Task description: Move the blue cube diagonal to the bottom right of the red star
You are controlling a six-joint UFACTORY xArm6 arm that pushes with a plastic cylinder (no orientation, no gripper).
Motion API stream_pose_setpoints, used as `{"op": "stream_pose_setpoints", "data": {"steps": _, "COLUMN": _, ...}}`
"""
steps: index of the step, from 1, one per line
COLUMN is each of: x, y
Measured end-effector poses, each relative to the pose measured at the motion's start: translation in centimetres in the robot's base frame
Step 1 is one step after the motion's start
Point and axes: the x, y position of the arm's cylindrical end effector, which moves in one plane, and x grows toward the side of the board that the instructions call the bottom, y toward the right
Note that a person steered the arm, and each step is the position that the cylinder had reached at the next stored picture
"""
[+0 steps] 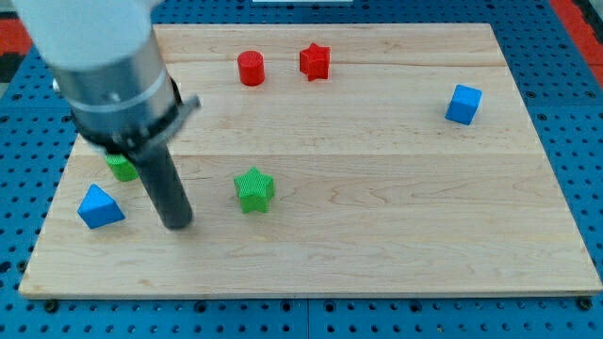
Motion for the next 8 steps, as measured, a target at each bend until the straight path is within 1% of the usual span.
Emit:
{"op": "stream_pose_setpoints", "data": {"steps": 1, "x": -1.3, "y": 14.1}}
{"op": "stream_pose_setpoints", "data": {"steps": 2, "x": -7.6, "y": 26.9}}
{"op": "stream_pose_setpoints", "data": {"steps": 3, "x": -12.8, "y": 38.8}}
{"op": "stream_pose_setpoints", "data": {"steps": 4, "x": -20.2, "y": 36.7}}
{"op": "stream_pose_setpoints", "data": {"steps": 5, "x": -21.1, "y": 27.9}}
{"op": "stream_pose_setpoints", "data": {"steps": 6, "x": -17.5, "y": 21.7}}
{"op": "stream_pose_setpoints", "data": {"steps": 7, "x": -19.1, "y": 26.9}}
{"op": "stream_pose_setpoints", "data": {"steps": 8, "x": -19.0, "y": 32.6}}
